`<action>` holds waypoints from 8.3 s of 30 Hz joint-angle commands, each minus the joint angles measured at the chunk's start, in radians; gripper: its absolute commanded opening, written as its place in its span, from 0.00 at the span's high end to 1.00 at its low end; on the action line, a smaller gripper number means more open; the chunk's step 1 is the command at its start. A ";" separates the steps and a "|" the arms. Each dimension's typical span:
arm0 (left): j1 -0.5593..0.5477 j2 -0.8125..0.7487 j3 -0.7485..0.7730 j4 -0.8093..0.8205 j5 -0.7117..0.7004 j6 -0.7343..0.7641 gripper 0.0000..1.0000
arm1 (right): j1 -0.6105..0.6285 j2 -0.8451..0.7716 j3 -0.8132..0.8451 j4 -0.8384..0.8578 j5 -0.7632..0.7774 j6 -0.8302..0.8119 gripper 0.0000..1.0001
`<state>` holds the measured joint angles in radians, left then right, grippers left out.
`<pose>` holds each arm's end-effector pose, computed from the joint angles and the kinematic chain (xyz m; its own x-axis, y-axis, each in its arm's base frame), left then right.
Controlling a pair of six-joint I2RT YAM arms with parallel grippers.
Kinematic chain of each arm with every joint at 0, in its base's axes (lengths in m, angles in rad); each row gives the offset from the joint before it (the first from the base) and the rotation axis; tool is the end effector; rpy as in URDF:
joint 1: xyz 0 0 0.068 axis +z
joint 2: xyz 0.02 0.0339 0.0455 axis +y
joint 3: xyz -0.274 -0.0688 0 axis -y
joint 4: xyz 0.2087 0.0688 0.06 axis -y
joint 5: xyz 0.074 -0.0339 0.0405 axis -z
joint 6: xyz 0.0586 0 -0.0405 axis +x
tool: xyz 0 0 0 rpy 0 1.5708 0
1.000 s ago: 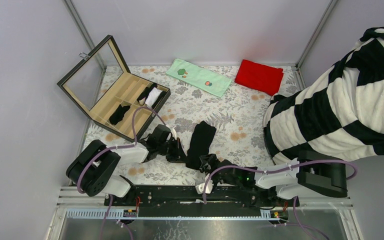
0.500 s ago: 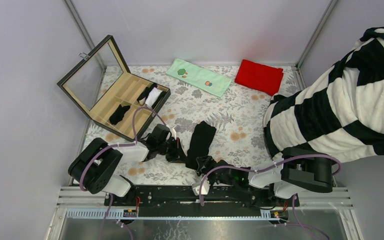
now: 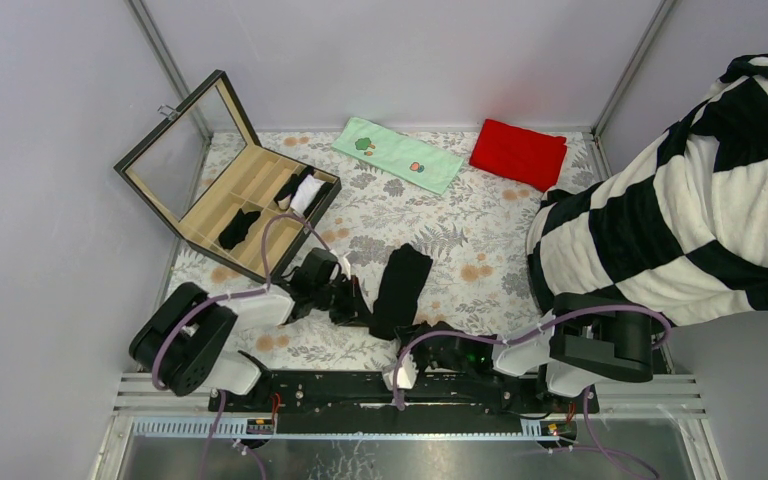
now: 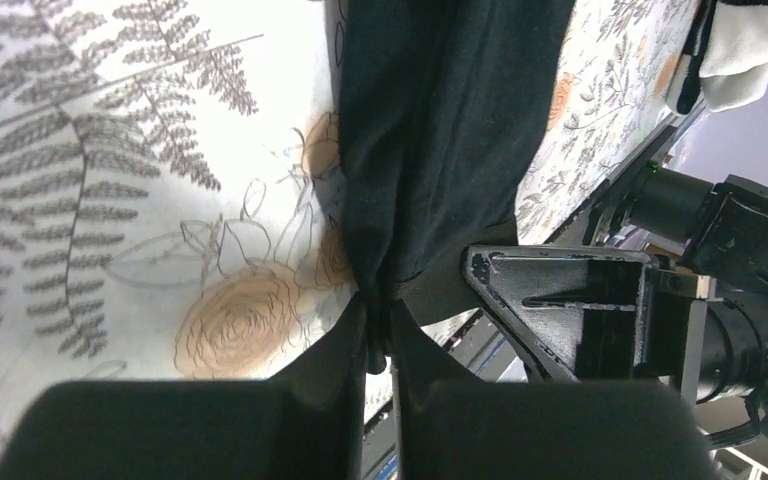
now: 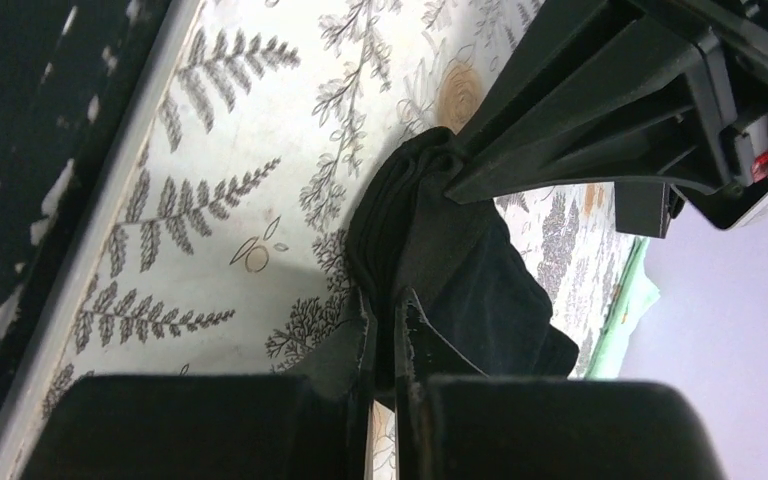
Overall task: Roll the underwear
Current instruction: Roll the underwear to the center of the board.
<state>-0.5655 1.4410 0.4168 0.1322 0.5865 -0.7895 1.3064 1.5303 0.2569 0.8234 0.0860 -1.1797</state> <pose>0.1695 -0.1460 0.1425 -0.9879 -0.0734 -0.1363 0.0543 0.6602 -0.7491 0.0693 0.2367 0.1477 0.8271 -0.4698 -0.3087 -0.4640 -0.2604 -0.8467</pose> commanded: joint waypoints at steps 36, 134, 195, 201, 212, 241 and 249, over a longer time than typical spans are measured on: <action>-0.199 0.144 0.303 -0.362 -0.319 0.290 0.54 | 0.005 -0.215 -0.190 0.298 0.140 0.810 1.00; -0.203 -0.046 0.172 0.120 -0.157 0.193 0.36 | -0.277 -0.488 -0.034 -0.740 0.168 2.173 1.00; -0.262 -0.214 -0.143 0.077 -0.503 -0.108 1.00 | -0.395 -0.745 0.006 -0.573 0.008 1.556 0.49; -0.263 -0.331 -0.185 -0.047 -0.546 -0.144 1.00 | -0.364 -0.686 0.022 -0.359 -0.225 1.004 0.46; -0.262 -0.363 -0.217 -0.099 -0.547 -0.198 1.00 | 0.022 -0.420 0.077 -0.315 -0.114 0.358 0.35; -0.262 -0.335 -0.207 -0.092 -0.523 -0.190 1.00 | 0.039 -0.016 0.024 -0.151 0.113 0.030 0.62; -0.259 -0.492 -0.161 -0.218 -0.606 -0.226 0.72 | 0.036 -0.068 0.026 -0.105 0.030 0.269 1.00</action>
<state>-0.8242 1.0348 0.2325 0.1009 0.0689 -1.0050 1.3453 1.4982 0.2958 0.7280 0.1570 -1.0725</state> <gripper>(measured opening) 0.130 0.046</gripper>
